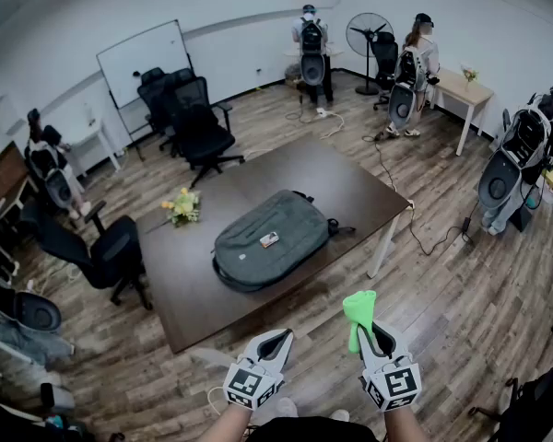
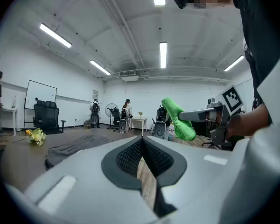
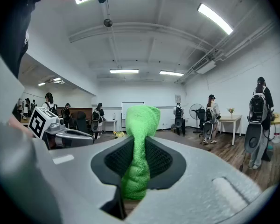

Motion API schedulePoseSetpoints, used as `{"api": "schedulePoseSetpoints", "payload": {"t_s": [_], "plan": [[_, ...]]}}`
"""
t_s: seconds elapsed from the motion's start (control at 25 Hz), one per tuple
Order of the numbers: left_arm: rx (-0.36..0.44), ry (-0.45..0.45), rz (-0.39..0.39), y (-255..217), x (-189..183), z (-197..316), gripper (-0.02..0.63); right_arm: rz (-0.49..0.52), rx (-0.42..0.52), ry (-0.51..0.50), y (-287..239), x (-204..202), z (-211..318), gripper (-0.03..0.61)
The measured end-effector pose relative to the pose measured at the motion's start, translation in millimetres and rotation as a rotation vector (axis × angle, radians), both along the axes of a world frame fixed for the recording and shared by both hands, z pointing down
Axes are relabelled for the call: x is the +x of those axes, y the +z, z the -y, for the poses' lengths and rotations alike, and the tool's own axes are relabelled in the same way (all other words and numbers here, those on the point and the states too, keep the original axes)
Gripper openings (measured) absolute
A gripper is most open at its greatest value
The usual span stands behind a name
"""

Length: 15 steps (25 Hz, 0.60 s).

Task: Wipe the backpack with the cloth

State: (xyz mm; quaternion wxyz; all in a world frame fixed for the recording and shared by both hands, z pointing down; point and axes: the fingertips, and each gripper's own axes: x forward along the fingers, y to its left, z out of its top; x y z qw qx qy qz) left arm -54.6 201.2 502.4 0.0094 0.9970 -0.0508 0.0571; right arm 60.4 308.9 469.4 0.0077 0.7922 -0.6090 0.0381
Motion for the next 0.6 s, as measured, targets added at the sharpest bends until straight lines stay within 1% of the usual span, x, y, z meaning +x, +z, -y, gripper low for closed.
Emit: {"api": "schedulePoseSetpoints", "payload": {"t_s": [0.2,0.44,0.6], "plan": [[0.005,-0.009,0.003,0.2,-8.8,7.6,0.02,-0.012,-0.001,-0.007,-0.4,-9.8,10.7,0.074],[0.012,-0.025,-0.003,0.2,-17.2,19.7,0.02,-0.002,-0.015,-0.004,1.8,-15.8,19.6,0.074],[0.0,-0.03,-0.006,1.7,-20.9,24.6,0.02,0.002,0.019,0.0,-3.8,-19.4,24.9,0.08]]}}
